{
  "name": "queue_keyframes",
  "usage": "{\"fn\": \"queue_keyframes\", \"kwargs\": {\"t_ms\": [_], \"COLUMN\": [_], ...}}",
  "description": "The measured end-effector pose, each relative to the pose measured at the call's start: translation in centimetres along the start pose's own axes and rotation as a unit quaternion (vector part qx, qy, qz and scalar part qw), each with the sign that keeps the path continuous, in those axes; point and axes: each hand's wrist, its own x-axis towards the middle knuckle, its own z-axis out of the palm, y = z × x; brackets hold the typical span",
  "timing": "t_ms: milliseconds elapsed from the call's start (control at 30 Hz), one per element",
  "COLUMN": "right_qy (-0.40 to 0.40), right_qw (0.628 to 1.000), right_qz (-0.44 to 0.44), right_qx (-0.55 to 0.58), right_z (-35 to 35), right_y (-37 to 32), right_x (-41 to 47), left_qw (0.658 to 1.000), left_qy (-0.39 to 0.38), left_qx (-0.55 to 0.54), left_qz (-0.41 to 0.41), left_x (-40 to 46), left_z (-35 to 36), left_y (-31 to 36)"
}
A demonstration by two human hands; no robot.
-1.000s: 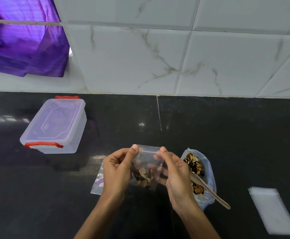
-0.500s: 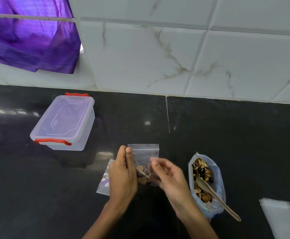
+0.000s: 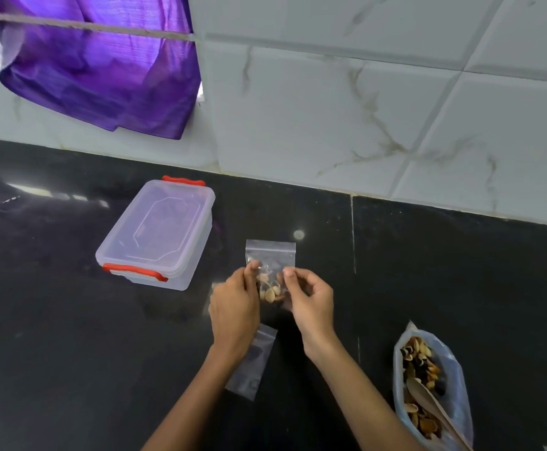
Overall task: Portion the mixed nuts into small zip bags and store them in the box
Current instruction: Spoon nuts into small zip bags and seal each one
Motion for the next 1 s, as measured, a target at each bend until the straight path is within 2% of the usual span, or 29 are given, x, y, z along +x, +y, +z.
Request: {"fn": "queue_keyframes", "kwargs": {"t_ms": [100, 200, 367, 567, 667, 767, 833, 900, 1000], "right_qy": [-0.001, 0.017, 0.016, -0.012, 0.026, 0.056, 0.025, -0.05, -0.144], "right_qw": [1.0, 0.999, 0.999, 0.997, 0.979, 0.933, 0.927, 0.921, 0.893], "right_qz": [0.009, 0.016, 0.039, 0.044, -0.01, -0.093, -0.112, -0.102, -0.092], "right_qx": [0.026, 0.03, 0.0, -0.07, -0.2, -0.344, -0.356, -0.372, -0.417], "right_z": [2.1, 3.9, 5.8, 7.0, 6.3, 4.4, 2.8, 1.3, 0.0], "right_y": [-0.6, -0.9, 0.0, 0.6, 0.8, 1.1, 1.4, 1.7, 2.5], "right_x": [3.3, 6.5, 11.5, 14.7, 14.4, 11.9, 8.9, 5.5, 0.9], "left_qw": [0.997, 0.993, 0.988, 0.984, 0.982, 0.986, 0.988, 0.99, 0.991], "left_qy": [0.021, 0.025, -0.004, -0.011, -0.004, -0.008, -0.014, -0.015, -0.018], "left_qx": [0.077, 0.108, 0.054, 0.065, 0.068, 0.043, 0.026, 0.004, -0.022], "left_qz": [-0.022, -0.05, -0.145, -0.168, -0.174, -0.164, -0.152, -0.14, -0.13], "left_x": [3.7, 7.4, 11.4, 12.0, 11.6, 10.2, 8.7, 6.8, 3.8], "left_z": [1.0, 2.0, 3.2, 3.7, 3.5, 3.0, 2.6, 1.8, 0.4], "left_y": [-0.9, -1.7, -4.1, -4.4, -4.0, -3.8, -3.7, -3.5, -3.4]}}
